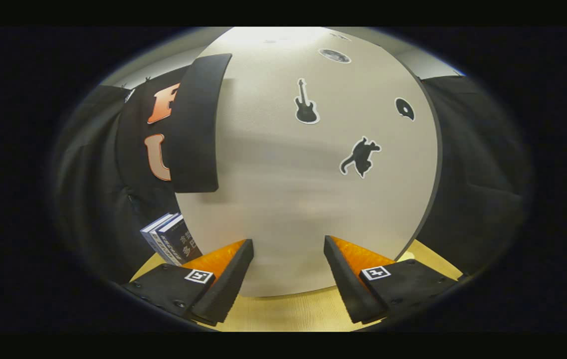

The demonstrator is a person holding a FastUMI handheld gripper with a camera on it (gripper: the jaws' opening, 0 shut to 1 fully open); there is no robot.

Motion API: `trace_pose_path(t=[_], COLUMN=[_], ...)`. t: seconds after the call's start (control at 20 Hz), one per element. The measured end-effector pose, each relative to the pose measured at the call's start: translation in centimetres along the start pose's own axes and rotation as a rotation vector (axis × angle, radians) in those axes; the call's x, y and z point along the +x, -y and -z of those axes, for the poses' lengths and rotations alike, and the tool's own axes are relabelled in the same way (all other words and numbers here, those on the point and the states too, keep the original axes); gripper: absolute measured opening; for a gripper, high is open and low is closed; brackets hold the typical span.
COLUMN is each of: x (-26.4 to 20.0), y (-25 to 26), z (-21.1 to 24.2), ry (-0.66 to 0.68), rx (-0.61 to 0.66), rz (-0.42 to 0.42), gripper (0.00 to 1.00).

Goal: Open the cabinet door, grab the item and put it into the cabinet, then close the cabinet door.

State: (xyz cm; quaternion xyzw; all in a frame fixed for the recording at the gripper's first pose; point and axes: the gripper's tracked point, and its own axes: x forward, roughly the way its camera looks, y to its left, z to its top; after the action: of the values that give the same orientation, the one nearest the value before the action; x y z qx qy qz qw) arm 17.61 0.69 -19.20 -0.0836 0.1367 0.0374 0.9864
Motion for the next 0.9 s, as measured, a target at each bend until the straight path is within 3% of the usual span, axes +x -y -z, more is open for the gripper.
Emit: trace_pose_path(t=[0.55, 0.9], x=[0.6, -4.1], y=[0.6, 4.7], z=[-0.2, -2.1], ry=[-0.022, 0.004], rx=[-0.016, -0.029], rz=[-0.074, -0.074], gripper=[0.93, 0.94])
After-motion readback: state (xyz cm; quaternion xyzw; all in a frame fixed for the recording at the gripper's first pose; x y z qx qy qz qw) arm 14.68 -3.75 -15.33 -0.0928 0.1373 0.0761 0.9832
